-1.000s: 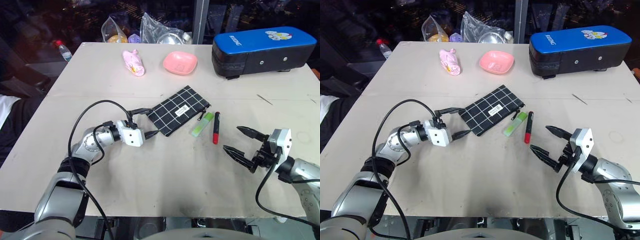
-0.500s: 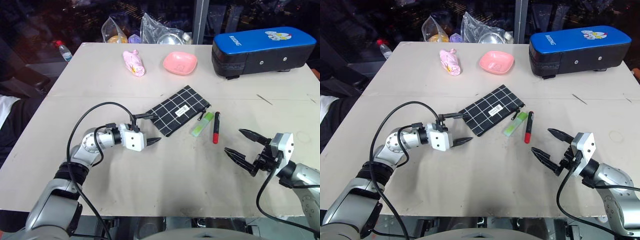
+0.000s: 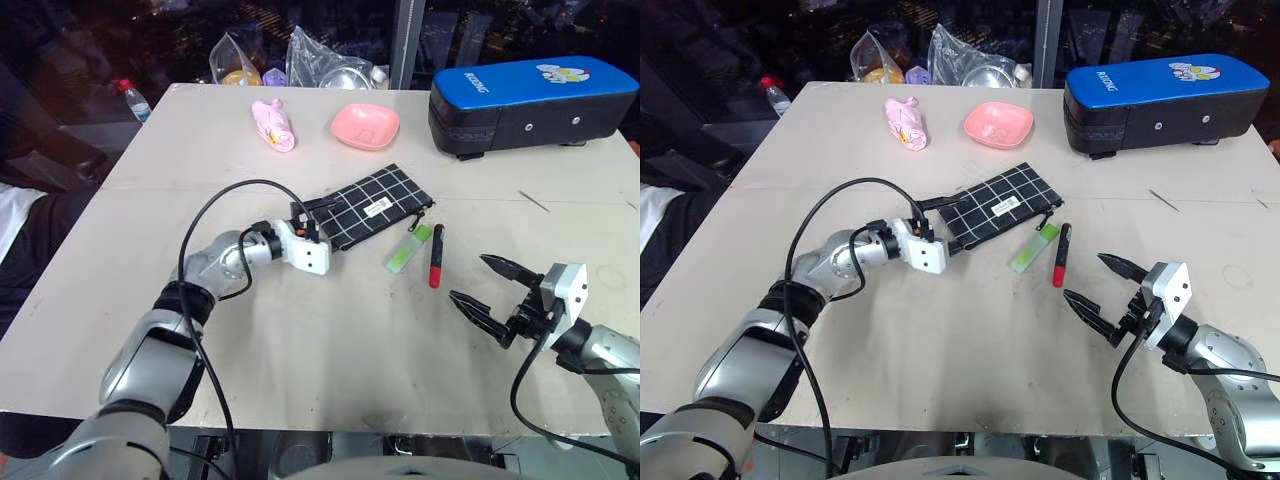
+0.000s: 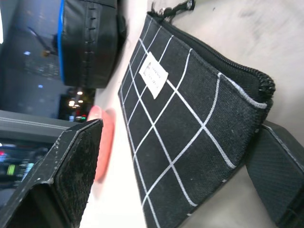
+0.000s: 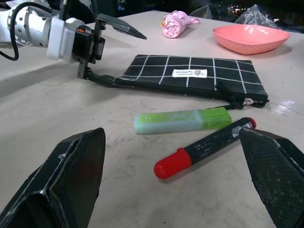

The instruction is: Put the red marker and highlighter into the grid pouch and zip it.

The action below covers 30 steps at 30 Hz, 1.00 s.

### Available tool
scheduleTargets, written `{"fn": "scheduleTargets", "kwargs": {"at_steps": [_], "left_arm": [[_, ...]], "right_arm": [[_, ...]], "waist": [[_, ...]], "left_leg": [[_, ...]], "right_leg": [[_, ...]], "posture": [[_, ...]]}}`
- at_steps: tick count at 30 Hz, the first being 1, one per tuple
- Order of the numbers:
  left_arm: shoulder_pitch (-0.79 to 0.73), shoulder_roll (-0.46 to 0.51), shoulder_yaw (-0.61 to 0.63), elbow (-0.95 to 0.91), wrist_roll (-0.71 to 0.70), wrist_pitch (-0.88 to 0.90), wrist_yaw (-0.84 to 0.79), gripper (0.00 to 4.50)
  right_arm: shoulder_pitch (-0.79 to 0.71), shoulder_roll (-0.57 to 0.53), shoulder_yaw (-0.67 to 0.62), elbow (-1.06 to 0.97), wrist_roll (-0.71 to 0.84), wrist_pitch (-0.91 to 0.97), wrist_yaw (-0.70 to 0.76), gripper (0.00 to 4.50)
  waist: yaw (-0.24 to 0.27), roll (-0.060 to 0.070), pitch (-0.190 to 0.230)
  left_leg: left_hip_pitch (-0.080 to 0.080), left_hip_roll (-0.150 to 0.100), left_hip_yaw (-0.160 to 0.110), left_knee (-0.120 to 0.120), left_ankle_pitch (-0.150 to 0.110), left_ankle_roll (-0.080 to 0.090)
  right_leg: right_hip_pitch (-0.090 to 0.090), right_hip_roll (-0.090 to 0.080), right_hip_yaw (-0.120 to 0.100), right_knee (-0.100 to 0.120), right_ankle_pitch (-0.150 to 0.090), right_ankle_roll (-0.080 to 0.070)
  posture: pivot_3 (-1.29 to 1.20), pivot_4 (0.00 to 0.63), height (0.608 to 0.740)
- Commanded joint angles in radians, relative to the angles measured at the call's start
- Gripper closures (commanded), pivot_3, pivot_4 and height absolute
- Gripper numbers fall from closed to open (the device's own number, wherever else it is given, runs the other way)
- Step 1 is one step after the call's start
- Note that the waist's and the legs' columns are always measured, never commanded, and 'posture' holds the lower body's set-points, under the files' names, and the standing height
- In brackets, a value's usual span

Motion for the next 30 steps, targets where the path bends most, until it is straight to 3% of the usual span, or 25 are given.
{"fn": "scheduleTargets", "kwargs": {"at_steps": [1, 9, 16, 22, 27, 30], "left_arm": [[-0.059, -0.012, -0.037, 0.035, 0.083, 0.001, 0.142, 0.02], [-0.173, -0.092, -0.135, 0.197, 0.165, 0.02, 0.295, 0.02], [-0.234, -0.156, -0.169, 0.292, 0.166, 0.045, 0.352, 0.02], [-0.271, -0.207, -0.197, 0.341, 0.164, 0.066, 0.374, 1.96], [-0.295, -0.237, -0.216, 0.368, 0.164, 0.079, 0.381, 4.36], [-0.305, -0.247, -0.225, 0.378, 0.164, 0.086, 0.387, 4.46]], "right_arm": [[-0.011, 0.007, -0.008, -0.031, 0.001, -0.024, -0.006, 0.0], [-0.035, 0.031, -0.021, -0.033, -0.017, -0.02, -0.069, 0.0], [-0.012, 0.039, -0.017, -0.042, -0.034, -0.036, -0.09, 0.0], [0.001, 0.051, -0.012, -0.048, -0.042, -0.046, -0.1, 0.0], [0.003, 0.052, -0.009, -0.051, -0.044, -0.045, -0.103, 0.0], [-0.005, 0.051, -0.006, -0.048, -0.046, -0.04, -0.105, 0.0]], "waist": [[0.0, 0.0, 0.0], [0.001, -0.001, 0.0], [0.003, -0.001, 0.0], [0.002, -0.001, 0.001], [0.004, -0.001, 0.001], [0.004, -0.001, 0.001]], "left_leg": [[0.0, 0.0, 0.0, 0.0, 0.0, 0.0], [-0.002, 0.0, -0.001, 0.001, 0.001, -0.002], [-0.013, 0.0, -0.007, 0.011, 0.001, -0.002], [-0.014, 0.0, -0.008, 0.012, 0.001, -0.001], [-0.013, 0.0, -0.009, 0.012, 0.001, -0.002], [-0.013, -0.001, -0.008, 0.014, 0.001, -0.001]], "right_leg": [[0.0, 0.0, 0.0, 0.0, 0.0, 0.0], [0.0, 0.0, -0.001, 0.0, 0.0, 0.0], [-0.005, 0.0, -0.007, 0.001, 0.0, 0.0], [-0.005, -0.001, -0.008, 0.003, 0.0, 0.0], [-0.005, -0.001, -0.008, 0.004, 0.0, 0.0], [-0.005, -0.002, -0.008, 0.006, 0.0, 0.0]], "posture": [[0.0, 0.15, 0.686], [0.0, 0.15, 0.686], [0.0, 0.15, 0.686], [0.0, 0.15, 0.686], [0.0, 0.15, 0.686], [0.0, 0.15, 0.686]]}}
